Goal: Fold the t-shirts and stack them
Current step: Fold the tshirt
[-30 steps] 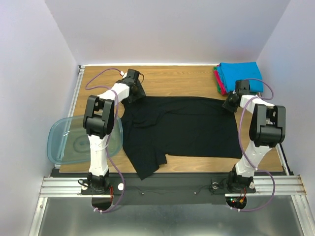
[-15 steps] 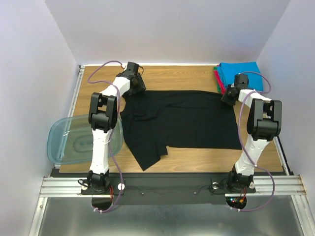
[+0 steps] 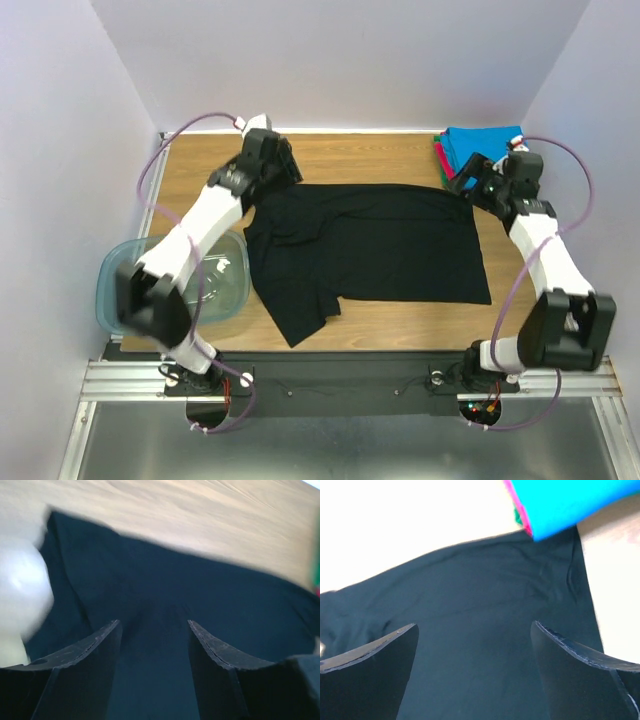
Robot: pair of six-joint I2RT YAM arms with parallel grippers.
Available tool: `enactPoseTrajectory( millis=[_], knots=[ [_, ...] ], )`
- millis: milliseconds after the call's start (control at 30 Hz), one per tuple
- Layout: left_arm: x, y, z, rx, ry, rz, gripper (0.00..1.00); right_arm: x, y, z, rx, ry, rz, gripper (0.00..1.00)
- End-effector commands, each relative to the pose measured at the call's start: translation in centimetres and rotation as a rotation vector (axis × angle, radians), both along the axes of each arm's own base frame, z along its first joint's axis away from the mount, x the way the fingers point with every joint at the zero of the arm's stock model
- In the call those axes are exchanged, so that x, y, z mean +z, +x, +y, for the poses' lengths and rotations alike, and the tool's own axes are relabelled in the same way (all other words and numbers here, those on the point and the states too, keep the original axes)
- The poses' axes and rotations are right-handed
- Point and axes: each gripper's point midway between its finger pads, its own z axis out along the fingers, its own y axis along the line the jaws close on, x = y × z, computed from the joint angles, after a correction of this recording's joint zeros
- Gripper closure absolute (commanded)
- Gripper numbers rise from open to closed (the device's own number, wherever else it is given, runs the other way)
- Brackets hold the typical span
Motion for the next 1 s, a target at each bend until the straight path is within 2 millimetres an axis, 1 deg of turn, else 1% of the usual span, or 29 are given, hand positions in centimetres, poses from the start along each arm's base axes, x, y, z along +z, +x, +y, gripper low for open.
enactPoseTrajectory(
  millis=[0,33,67,100,133,167,200,233,267,300,333,367,400,433,467,500,533,600,667,833,867,900,967],
  knots=[
    [-0.4,-8.0,-2.2,-0.005,-0.049,0.005,0.34,1.3,-5.0,1.2,-0.035,0.077,-0.018,0.00],
    [-1.3,-9.7,-2.4,0.002,-0.074,0.030,0.34,1.3,-6.1,1.2,-0.055,0.079,-0.019,0.00],
    [-3.1,-13.3,-2.4,-0.017,-0.082,0.065,0.22,0.1,-7.6,1.1,-0.081,0.084,0.010,0.00],
    [-4.0,-15.1,-2.5,-0.020,-0.099,0.086,0.21,-0.6,-8.9,1.0,-0.118,0.097,0.037,0.00],
    [-5.8,-18.4,-2.4,-0.025,-0.120,0.126,0.02,0.7,-10.2,0.4,-0.159,0.077,-0.012,0.00],
    [-6.8,-19.8,-2.0,-0.007,-0.121,0.155,0.02,0.5,-11.0,0.1,-0.187,0.075,-0.010,0.00],
    [-7.5,-20.9,-1.7,0.013,-0.125,0.177,0.02,-0.9,-12.4,-0.1,-0.231,0.087,0.025,0.00],
    [-8.3,-22.4,-1.7,0.007,-0.124,0.207,0.02,-0.8,-13.1,-0.3,-0.257,0.091,0.013,0.00],
    [-9.8,-24.3,-1.2,0.046,-0.140,0.264,0.02,-0.1,-13.9,-0.6,-0.284,0.087,-0.031,0.00],
    [-10.6,-26.3,-2.0,0.008,-0.144,0.294,0.02,-0.2,-14.3,-0.5,-0.301,0.107,-0.037,0.00],
    [-11.1,-27.4,-2.2,-0.003,-0.151,0.318,0.02,-0.3,-14.6,-0.5,-0.307,0.112,-0.045,0.00],
    [-12.3,-29.0,-1.8,0.045,-0.184,0.369,0.02,-0.4,-15.1,-0.4,-0.307,0.116,-0.058,0.00],
    [-13.0,-30.9,-2.6,0.000,-0.186,0.395,0.02,-0.5,-15.3,-0.3,-0.305,0.115,-0.057,0.00],
    [-13.4,-31.8,-2.8,-0.008,-0.197,0.412,0.02,-0.6,-15.5,-0.4,-0.304,0.112,-0.057,0.00],
    [-14.6,-32.9,-2.5,-0.010,-0.183,0.439,0.02,-0.6,-15.6,-0.3,-0.303,0.110,-0.056,0.00],
    [-15.4,-33.6,-2.4,0.008,-0.181,0.468,0.02,-0.9,-15.6,-0.3,-0.302,0.108,-0.046,0.00],
    [-16.7,-34.6,-1.9,0.002,-0.140,0.500,0.02,-1.2,-15.7,-0.4,-0.305,0.106,-0.036,0.00],
    [-17.8,-35.4,-1.7,0.005,-0.109,0.541,0.02,-2.0,-15.7,-0.4,-0.305,0.103,-0.008,0.00],
    [-18.5,-35.7,-1.9,-0.004,-0.062,0.559,0.02,-2.6,-15.7,-0.4,-0.303,0.097,0.015,0.00],
    [-19.2,-34.8,-1.9,0.038,0.012,0.543,0.02,-4.3,-15.8,-0.7,-0.307,0.074,0.075,0.00],
    [-19.0,-34.5,-2.2,0.042,0.016,0.534,0.02,-4.5,-15.8,-0.7,-0.308,0.073,0.080,0.00],
    [-19.5,-34.4,-1.9,0.059,0.044,0.537,0.02,-4.7,-15.9,-0.7,-0.305,0.068,0.086,0.00],
    [-20.0,-34.2,-1.7,0.080,0.082,0.545,0.07,-4.9,-15.9,-0.8,-0.303,0.063,0.094,0.00]
  ],
)
